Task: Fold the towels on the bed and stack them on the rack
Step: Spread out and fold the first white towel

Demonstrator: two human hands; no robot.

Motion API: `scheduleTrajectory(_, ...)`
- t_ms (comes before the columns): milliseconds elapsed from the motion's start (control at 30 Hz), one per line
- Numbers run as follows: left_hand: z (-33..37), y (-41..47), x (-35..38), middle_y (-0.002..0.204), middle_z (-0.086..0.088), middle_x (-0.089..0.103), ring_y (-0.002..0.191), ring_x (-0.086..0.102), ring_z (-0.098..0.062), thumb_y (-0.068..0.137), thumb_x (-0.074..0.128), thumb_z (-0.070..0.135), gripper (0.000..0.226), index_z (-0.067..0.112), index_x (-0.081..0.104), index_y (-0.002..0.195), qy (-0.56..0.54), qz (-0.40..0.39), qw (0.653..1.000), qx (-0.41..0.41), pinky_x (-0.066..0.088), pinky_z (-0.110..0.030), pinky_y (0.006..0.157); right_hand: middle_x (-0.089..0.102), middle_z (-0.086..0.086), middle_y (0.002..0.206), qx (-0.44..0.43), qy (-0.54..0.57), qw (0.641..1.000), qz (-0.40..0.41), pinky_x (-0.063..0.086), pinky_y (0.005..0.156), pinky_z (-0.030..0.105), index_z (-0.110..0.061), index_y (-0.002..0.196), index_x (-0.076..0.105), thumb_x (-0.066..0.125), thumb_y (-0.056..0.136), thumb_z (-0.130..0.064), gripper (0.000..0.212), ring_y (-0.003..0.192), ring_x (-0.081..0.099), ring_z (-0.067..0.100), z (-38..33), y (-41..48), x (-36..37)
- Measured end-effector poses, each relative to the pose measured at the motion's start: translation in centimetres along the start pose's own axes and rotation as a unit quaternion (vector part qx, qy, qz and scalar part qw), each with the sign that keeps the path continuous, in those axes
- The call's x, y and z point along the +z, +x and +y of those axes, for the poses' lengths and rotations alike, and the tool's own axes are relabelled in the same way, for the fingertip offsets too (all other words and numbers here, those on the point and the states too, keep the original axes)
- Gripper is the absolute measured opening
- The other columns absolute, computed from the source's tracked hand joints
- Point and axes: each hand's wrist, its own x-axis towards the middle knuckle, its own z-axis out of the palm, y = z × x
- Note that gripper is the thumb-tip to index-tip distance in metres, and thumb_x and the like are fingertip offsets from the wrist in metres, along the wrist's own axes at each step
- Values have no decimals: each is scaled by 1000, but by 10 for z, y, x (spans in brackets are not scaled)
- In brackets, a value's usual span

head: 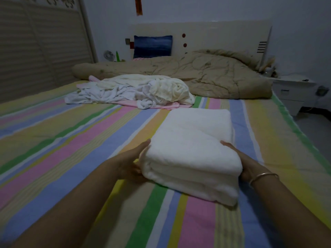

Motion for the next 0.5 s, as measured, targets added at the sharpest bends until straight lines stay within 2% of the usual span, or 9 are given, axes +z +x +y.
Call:
scheduleTrajectory(67, -5, 4, 8, 108, -15, 59, 91, 62, -31, 65, 74, 68, 66, 13, 64, 99, -61, -32, 998, 13, 51, -45, 90, 68, 17, 110, -11, 4, 1000, 13, 52, 87, 43, -13, 123, 61, 74, 64, -57, 74, 104, 62, 37, -7, -8, 14)
scheduleTrajectory(133, 0, 5, 11, 108, -11, 62, 94, 61, -27, 66, 79, 60, 62, 16, 66, 108, -41, 7, 998, 36, 49, -44, 93, 68, 14, 106, -48, 22, 998, 32, 54, 69, 29, -7, 124, 58, 65, 80, -45, 59, 92, 63, 31, -17, -22, 33)
scheduleTrajectory(167, 5, 3, 8, 111, -10, 62, 96, 62, -28, 70, 79, 55, 64, 16, 61, 117, -45, 36, 997, 57, 54, -44, 86, 66, 11, 107, -72, 41, 996, 41, 52, 63, 26, -7, 123, 57, 62, 86, -39, 50, 89, 62, 27, -21, -30, 45)
scheduleTrajectory(200, 13, -2, 2, 115, -9, 61, 98, 61, -28, 73, 78, 50, 65, 16, 55, 123, -53, 77, 993, 77, 55, -42, 76, 64, 8, 112, -97, 67, 992, 44, 51, 66, 26, -8, 123, 56, 61, 89, -37, 46, 92, 62, 25, -23, -36, 58)
scheduleTrajectory(267, 32, -15, -19, 125, -9, 57, 103, 57, -28, 76, 77, 44, 68, 17, 47, 132, -79, 147, 978, 121, 50, -39, 72, 60, 7, 122, -129, 112, 984, 49, 51, 78, 32, -9, 128, 54, 65, 86, -40, 54, 104, 60, 24, -28, -46, 88)
scheduleTrajectory(333, 54, -30, -57, 127, -9, 55, 105, 56, -29, 77, 77, 40, 71, 13, 46, 135, -116, 196, 955, 192, 48, -37, 77, 60, 5, 123, -156, 140, 977, 26, 53, 79, 32, -10, 128, 54, 68, 82, -42, 58, 106, 60, 24, -31, -55, 133)
scheduleTrajectory(367, 62, -34, -78, 127, -8, 54, 108, 56, -30, 75, 79, 40, 78, 10, 45, 137, -132, 225, 938, 227, 48, -37, 80, 60, 5, 125, -162, 146, 976, 20, 54, 80, 33, -9, 129, 52, 72, 77, -46, 67, 106, 60, 24, -33, -64, 160)
scheduleTrajectory(433, 71, -53, -121, 136, -8, 51, 115, 56, -32, 66, 83, 45, 94, 5, 42, 140, -148, 287, 904, 281, 50, -40, 85, 56, 8, 131, -163, 169, 972, 15, 52, 90, 40, -5, 137, 40, 79, 55, -54, 103, 110, 59, 27, -37, -78, 220)
scheduleTrajectory(500, 74, -70, -163, 138, -14, 51, 117, 56, -31, 77, 77, 38, 78, 2, 43, 138, -146, 365, 859, 327, 48, -37, 86, 49, 10, 132, -155, 177, 972, 9, 48, 97, 40, -1, 140, 26, 81, 61, -44, 106, 115, 54, 29, -37, -94, 276)
